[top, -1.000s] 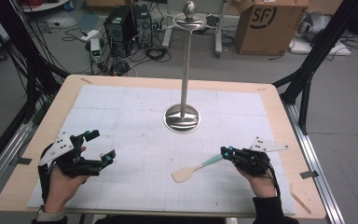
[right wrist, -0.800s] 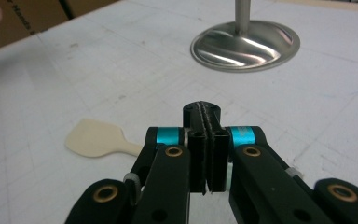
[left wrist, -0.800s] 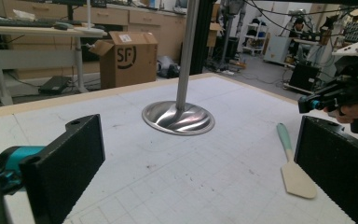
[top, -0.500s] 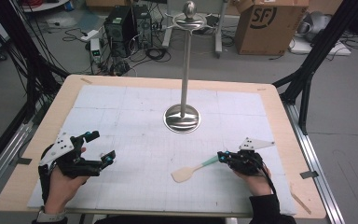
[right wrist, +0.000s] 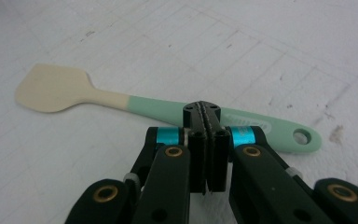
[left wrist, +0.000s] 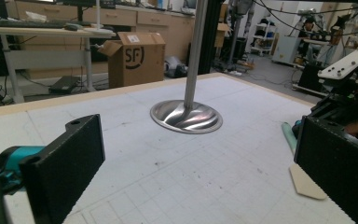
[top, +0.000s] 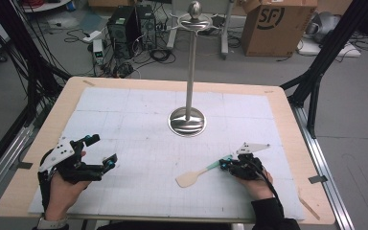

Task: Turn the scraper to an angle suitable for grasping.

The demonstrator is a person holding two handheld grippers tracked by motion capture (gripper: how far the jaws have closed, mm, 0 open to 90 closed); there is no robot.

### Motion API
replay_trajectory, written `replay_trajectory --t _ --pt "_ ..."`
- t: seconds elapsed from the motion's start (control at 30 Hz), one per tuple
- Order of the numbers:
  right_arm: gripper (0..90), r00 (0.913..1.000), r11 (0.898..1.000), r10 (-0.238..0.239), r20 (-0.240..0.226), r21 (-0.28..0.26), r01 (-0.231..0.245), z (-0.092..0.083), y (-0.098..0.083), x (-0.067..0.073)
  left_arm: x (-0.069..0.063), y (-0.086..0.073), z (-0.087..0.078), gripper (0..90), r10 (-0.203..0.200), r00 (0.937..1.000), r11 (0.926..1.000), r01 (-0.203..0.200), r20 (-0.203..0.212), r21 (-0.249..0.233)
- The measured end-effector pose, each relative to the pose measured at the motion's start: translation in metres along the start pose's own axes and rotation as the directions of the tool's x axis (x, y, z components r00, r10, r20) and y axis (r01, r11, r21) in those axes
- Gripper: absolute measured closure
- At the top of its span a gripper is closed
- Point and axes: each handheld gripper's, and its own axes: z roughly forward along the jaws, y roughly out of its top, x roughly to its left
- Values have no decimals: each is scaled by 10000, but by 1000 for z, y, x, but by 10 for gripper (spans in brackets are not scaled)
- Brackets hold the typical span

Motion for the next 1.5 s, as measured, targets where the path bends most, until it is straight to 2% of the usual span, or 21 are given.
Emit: replay_trajectory --t 0.37,0.4,0.47,0.53,0.6,0.67,0.77,0.87,1.03,1.23,1.5 --pt "896 9977 9987 -502 451 12 502 20 17 5 0 -2 -6 22 -30 9999 10000 31 -149 66" --pt "896 9982 9990 -456 399 -4 457 20 17 6 1 -2 -6 22 -21 9999 10000 22 -158 63" --pt "896 9993 9987 -347 162 -364 353 16 18 8 2 -2 -6 22 -43 9999 10000 43 -143 56" --pt "896 9987 9956 -383 -324 -865 354 14 21 13 2 -3 -5 22 -68 9999 9999 70 -144 114" --pt "896 9960 9933 -536 -708 -1056 460 17 25 20 2 -4 -4 22 -40 9999 9998 42 -141 173" --pt "896 9921 9931 -791 -976 -940 699 25 28 29 1 -4 -4 22 -9 9998 9999 12 -176 155" --pt "896 9891 9931 -1031 -1055 -675 963 38 30 38 1 -3 -5 22 27 9998 10000 -26 -191 84" --pt "896 9895 9963 -626 -1302 -673 542 42 31 40 2 -3 -5 22 -5 9996 9999 8 -268 101" --pt "900 9913 9961 -874 -980 -161 862 50 33 47 2 -4 -5 22 -13 9997 9999 18 -261 164" --pt "900 9874 9920 -1224 -1002 198 1250 57 35 54 1 -5 -4 22 26 9997 9997 -20 -231 234" --pt "900 9844 9880 -1499 -919 248 1527 59 36 57 1 -6 -2 22 19 9997 9994 -11 -235 332"
